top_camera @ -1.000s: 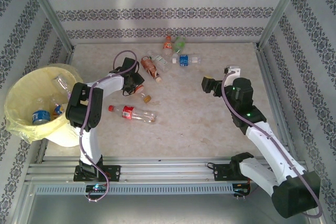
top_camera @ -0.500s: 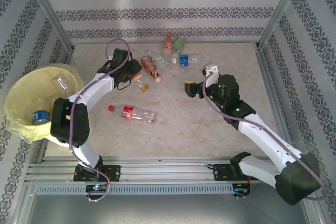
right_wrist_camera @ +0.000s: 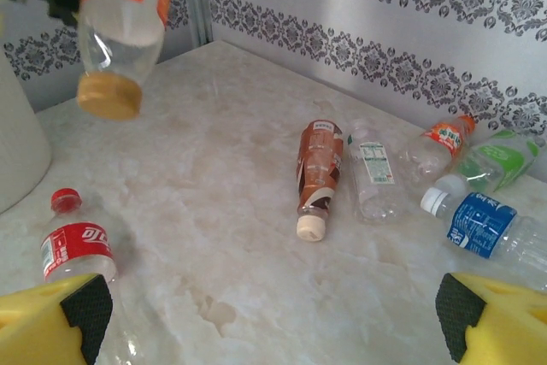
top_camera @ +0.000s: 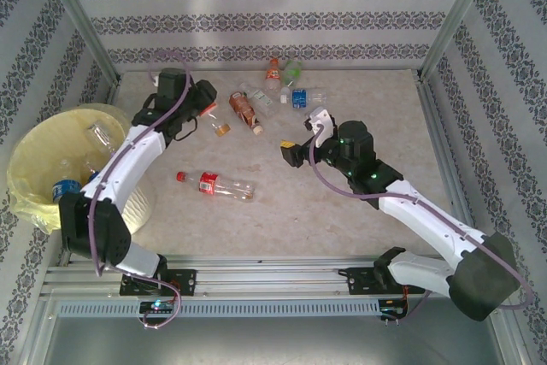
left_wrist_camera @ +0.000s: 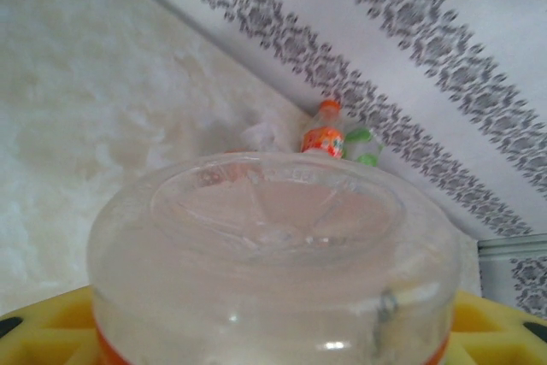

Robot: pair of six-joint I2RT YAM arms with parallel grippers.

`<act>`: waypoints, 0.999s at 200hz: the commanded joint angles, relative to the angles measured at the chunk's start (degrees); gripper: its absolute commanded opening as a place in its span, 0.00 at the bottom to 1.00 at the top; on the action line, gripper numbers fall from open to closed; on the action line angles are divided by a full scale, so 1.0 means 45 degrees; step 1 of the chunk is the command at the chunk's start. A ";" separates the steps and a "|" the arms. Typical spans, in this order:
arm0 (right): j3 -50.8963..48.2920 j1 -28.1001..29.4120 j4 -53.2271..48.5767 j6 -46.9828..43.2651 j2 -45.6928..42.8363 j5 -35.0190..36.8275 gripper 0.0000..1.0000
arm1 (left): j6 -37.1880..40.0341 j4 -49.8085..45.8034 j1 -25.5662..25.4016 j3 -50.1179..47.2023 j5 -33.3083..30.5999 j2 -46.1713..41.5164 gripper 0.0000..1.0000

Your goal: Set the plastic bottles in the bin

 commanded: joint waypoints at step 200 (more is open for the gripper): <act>0.1836 0.0327 0.2010 -0.0098 0.2323 0.1315 0.98 | 0.9690 -0.6241 0.3361 0.5004 -1.1634 -0.2954 0.47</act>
